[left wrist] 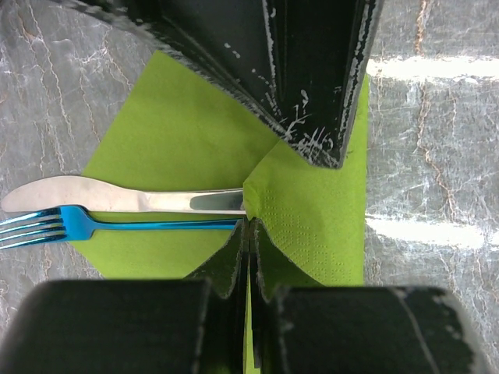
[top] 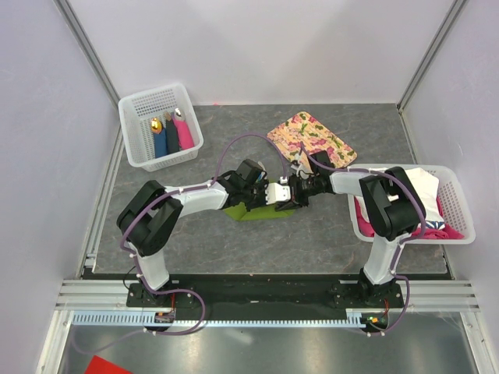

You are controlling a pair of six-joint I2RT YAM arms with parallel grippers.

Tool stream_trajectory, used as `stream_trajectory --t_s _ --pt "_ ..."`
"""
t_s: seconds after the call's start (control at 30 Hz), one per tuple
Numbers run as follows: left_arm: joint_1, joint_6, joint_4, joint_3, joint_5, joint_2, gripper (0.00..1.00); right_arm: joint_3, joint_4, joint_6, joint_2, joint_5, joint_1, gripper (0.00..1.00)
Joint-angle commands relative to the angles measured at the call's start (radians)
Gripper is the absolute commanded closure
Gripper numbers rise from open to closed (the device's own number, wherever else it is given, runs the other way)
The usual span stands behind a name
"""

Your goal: Place the utensils on the paper napkin and roll it up

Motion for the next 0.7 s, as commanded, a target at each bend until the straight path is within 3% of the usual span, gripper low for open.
stream_trajectory --t_s 0.0,0.33,0.43,0.47,0.57,0.67 --pt "0.007 0.016 0.039 0.036 0.003 0.012 0.98 0.016 0.008 -0.014 0.027 0.043 0.003 0.96" --pt "0.014 -0.016 0.039 0.051 -0.002 0.016 0.95 0.029 -0.039 -0.032 0.053 0.113 0.005 1.0" --pt "0.031 -0.059 0.007 0.074 0.007 -0.004 0.87 0.026 -0.05 -0.037 0.053 0.13 0.005 1.0" --pt "0.037 -0.098 0.0 0.089 0.01 -0.02 0.78 0.026 -0.051 -0.034 0.054 0.135 0.003 1.0" --pt "0.086 -0.199 -0.043 0.106 0.051 -0.088 0.63 0.02 -0.053 -0.028 0.05 0.158 0.003 1.0" --pt "0.154 -0.339 -0.121 0.123 0.136 -0.151 0.62 0.016 -0.054 -0.023 0.048 0.164 0.003 1.0"
